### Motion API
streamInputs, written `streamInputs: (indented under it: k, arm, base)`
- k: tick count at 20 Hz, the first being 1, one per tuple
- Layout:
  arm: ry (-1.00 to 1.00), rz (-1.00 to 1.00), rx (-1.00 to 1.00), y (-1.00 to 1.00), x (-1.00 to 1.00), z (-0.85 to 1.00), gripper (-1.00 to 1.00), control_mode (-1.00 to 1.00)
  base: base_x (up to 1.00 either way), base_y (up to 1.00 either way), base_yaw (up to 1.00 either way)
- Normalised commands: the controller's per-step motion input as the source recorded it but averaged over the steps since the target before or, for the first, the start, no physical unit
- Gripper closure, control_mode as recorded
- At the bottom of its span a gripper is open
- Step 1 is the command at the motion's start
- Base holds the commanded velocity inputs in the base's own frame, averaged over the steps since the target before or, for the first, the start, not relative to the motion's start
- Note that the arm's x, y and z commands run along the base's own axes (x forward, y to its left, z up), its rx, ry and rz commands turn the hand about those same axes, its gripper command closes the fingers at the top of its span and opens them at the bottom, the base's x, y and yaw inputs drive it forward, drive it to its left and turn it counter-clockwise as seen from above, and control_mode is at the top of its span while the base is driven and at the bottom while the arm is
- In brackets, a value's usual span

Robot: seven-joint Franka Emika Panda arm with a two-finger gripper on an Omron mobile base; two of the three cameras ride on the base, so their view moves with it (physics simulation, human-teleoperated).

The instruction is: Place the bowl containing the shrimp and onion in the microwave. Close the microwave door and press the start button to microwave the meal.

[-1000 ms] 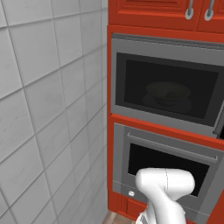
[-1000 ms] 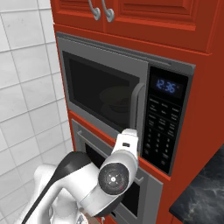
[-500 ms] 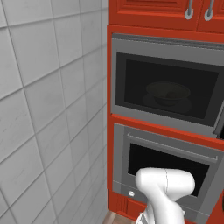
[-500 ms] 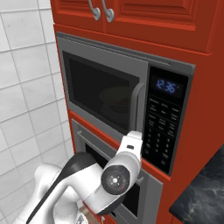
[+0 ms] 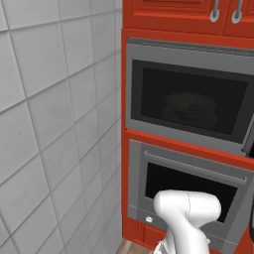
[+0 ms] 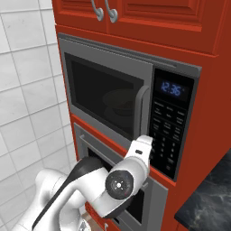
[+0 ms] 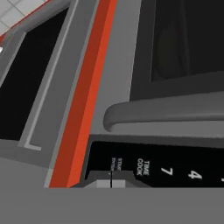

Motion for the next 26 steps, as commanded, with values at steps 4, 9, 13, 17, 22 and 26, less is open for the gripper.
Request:
streamInputs:
  k: [4, 9, 13, 17, 22, 26]
  arm:
    - [0.0, -0.04, 0.0, -0.07, 0.2, 0.0, 1.0, -1.0]
    - [0.0, -0.03, 0.0, 0.0, 0.28, -0.15, 1.0, -1.0]
    - [0.0, -0.03, 0.0, -0.09, 0.32, -0.23, 1.0, -1.0]
    - [0.0, -0.02, 0.0, -0.19, 0.32, -0.21, 1.0, -1.0]
    - [0.0, -0.01, 0.0, -0.26, 0.27, -0.23, 1.0, -1.0]
    - [0.0, 0.0, 0.0, -0.34, 0.25, -0.2, 1.0, -1.0]
  base:
    - [0.0, 0.0, 0.0]
    - [0.0, 0.0, 0.0]
    - [0.0, 0.0, 0.0]
    - [0.0, 0.0, 0.0]
    - [0.0, 0.0, 0.0]
    - [0.0, 0.0, 0.0]
